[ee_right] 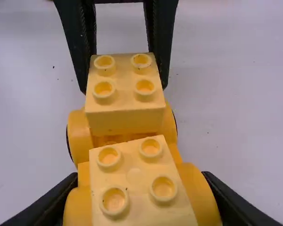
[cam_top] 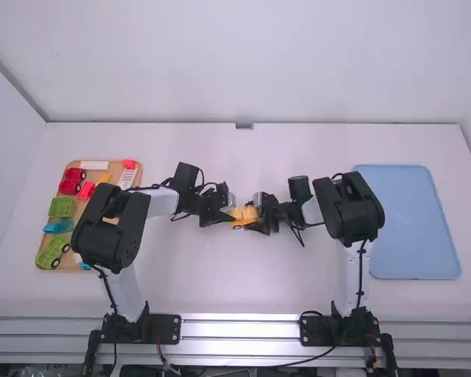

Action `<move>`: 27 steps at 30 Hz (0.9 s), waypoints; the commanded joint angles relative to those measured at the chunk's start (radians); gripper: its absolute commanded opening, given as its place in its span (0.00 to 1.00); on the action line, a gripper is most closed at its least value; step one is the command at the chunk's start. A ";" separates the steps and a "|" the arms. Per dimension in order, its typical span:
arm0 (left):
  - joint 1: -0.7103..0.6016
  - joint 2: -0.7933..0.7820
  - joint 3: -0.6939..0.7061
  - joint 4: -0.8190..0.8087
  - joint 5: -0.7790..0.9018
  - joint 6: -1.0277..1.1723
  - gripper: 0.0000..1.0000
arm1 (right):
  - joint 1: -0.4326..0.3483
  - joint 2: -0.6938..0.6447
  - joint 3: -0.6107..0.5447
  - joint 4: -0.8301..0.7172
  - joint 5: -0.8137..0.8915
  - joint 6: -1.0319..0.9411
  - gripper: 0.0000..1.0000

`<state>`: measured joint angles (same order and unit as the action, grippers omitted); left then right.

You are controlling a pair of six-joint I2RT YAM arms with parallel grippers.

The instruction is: Assemble lego blocks to make yellow taxi

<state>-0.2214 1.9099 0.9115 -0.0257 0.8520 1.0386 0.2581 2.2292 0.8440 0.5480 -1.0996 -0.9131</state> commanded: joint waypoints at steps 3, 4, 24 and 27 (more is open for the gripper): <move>-0.001 0.007 -0.009 -0.010 0.022 -0.002 0.02 | 0.000 0.015 0.028 -0.003 0.000 -0.011 0.99; 0.001 0.007 -0.008 -0.011 0.025 -0.002 0.02 | -0.007 0.015 0.043 -0.009 -0.004 -0.006 0.99; -0.007 0.007 0.000 0.019 0.029 -0.080 0.02 | -0.009 0.015 0.275 -0.734 0.034 -0.556 0.62; -0.009 0.007 0.000 0.021 0.026 -0.081 0.02 | -0.009 0.015 0.255 -0.711 0.033 -0.550 0.59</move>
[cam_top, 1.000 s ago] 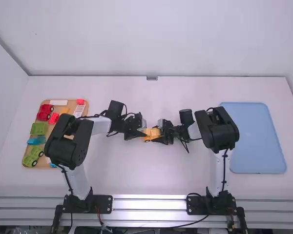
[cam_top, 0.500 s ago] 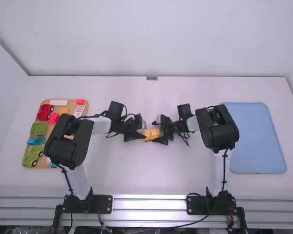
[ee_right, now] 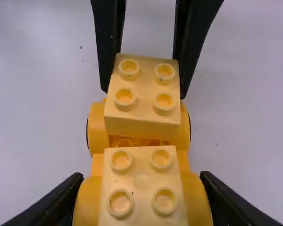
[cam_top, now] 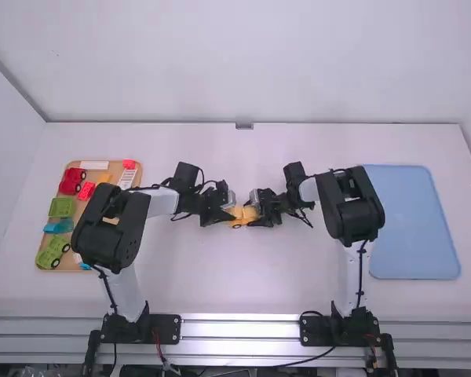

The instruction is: Assemble lego blocks to make yellow taxi

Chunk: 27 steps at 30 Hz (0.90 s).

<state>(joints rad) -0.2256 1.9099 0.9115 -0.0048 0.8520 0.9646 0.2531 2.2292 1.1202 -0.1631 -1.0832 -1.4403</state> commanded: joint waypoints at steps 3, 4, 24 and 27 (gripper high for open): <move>0.000 0.007 0.000 0.006 0.026 -0.007 0.03 | -0.011 0.015 -0.024 0.002 0.013 0.006 0.59; 0.000 0.007 0.000 0.010 0.026 -0.007 0.03 | -0.016 0.015 -0.022 0.005 0.014 0.040 0.59; 0.005 0.007 0.072 -0.080 0.030 0.047 0.02 | 0.103 -0.084 -0.033 0.040 0.306 0.428 0.63; 0.008 0.007 0.120 -0.209 0.030 0.150 0.02 | 0.101 -0.084 -0.063 0.107 0.303 0.470 0.63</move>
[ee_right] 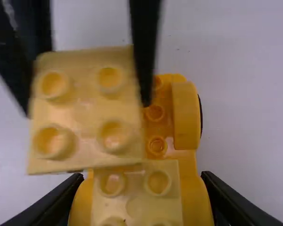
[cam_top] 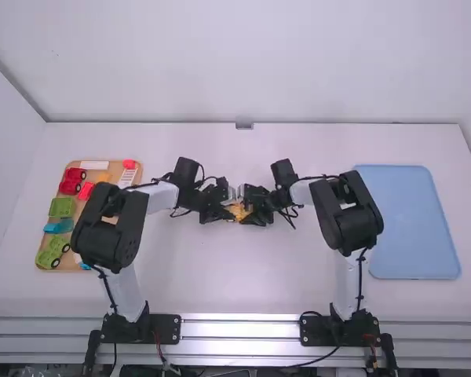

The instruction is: Assemble lego blocks to make yellow taxi

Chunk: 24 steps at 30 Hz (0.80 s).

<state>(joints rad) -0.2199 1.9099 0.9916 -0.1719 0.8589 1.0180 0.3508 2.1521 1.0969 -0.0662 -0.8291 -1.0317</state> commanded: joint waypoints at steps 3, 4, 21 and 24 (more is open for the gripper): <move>0.003 0.007 0.064 -0.091 0.038 0.142 0.02 | 0.002 -0.015 -0.071 0.060 0.041 0.063 0.63; 0.003 0.007 0.065 -0.094 0.042 0.148 0.02 | 0.001 -0.017 -0.076 0.064 0.041 0.063 0.63; 0.004 0.007 0.047 -0.106 0.042 0.168 0.02 | -0.074 -0.048 -0.105 0.007 -0.099 -0.050 0.75; 0.004 0.007 0.044 -0.112 0.042 0.168 0.02 | -0.067 -0.048 -0.103 0.012 -0.099 -0.050 0.76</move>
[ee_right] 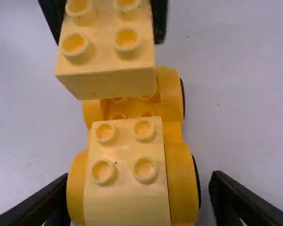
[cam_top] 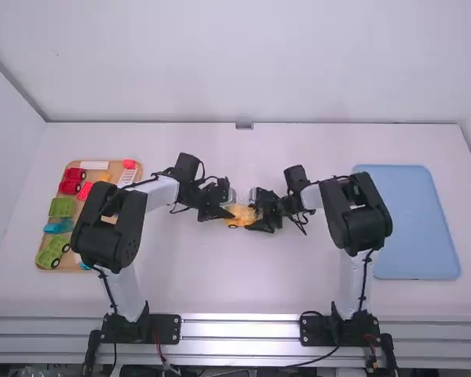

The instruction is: Assemble lego blocks to make yellow taxi

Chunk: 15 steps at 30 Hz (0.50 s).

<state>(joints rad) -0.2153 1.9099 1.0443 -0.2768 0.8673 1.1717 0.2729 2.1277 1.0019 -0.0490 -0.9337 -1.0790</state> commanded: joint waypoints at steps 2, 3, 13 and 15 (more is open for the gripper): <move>-0.001 0.007 -0.023 0.014 0.029 0.015 0.02 | 0.020 -0.023 -0.010 0.013 0.006 -0.002 0.76; -0.001 0.007 -0.035 0.037 0.018 0.014 0.02 | 0.023 -0.023 -0.013 0.027 0.006 -0.003 0.76; 0.050 0.007 -0.107 0.176 0.086 -0.048 0.02 | -0.007 -0.023 -0.134 0.307 -0.114 0.073 0.82; 0.051 0.007 -0.109 0.179 0.085 -0.049 0.02 | -0.011 -0.023 -0.152 0.353 -0.151 0.073 0.83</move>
<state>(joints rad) -0.1703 1.9099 0.9440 -0.0948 0.9035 1.1275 0.2729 2.1277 0.8776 0.2752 -0.9878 -1.0222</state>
